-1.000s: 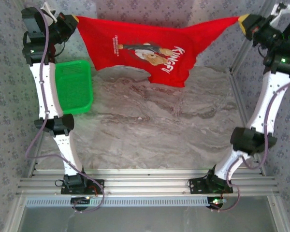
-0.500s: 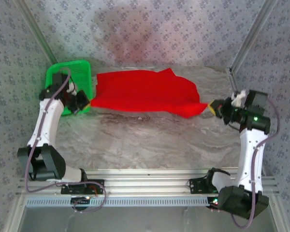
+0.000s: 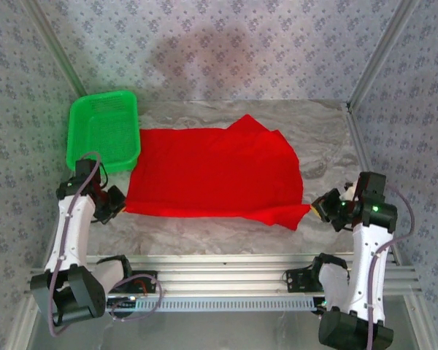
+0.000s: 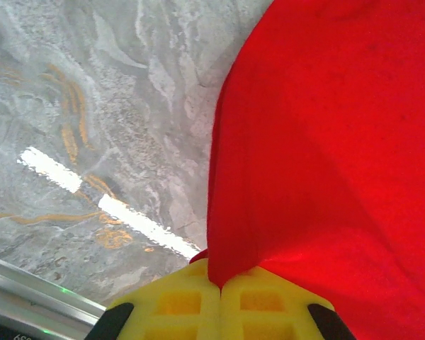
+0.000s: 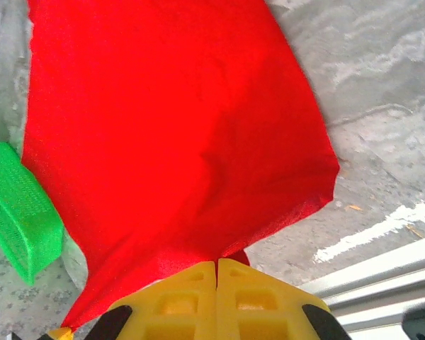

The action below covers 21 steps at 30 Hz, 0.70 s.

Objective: Fold and stack the t-shirts

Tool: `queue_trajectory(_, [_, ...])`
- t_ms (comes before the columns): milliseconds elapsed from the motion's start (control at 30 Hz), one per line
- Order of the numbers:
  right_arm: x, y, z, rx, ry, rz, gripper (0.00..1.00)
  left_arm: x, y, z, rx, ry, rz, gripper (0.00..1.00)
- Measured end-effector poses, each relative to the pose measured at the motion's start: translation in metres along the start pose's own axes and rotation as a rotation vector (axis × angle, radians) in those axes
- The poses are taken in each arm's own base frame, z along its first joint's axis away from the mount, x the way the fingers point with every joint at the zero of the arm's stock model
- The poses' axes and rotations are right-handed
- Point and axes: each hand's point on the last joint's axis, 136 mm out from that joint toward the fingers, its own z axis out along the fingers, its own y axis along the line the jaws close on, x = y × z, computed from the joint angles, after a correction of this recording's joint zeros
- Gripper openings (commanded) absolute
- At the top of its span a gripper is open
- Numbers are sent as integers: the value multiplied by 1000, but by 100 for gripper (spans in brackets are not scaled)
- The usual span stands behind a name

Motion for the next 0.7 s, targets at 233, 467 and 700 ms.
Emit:
queue_trajectory(233, [-2,-1,17,22,59,-21,0,6,5,9,-17,33,-43,0])
queue_trajectory(467, [-29,24,45,52,127,-115,0,-1,0,18,-11,35,-46,0])
queue_trajectory(700, [-64,60,66,58,129,-247,0,-17,-9,30,-7,30,-54,0])
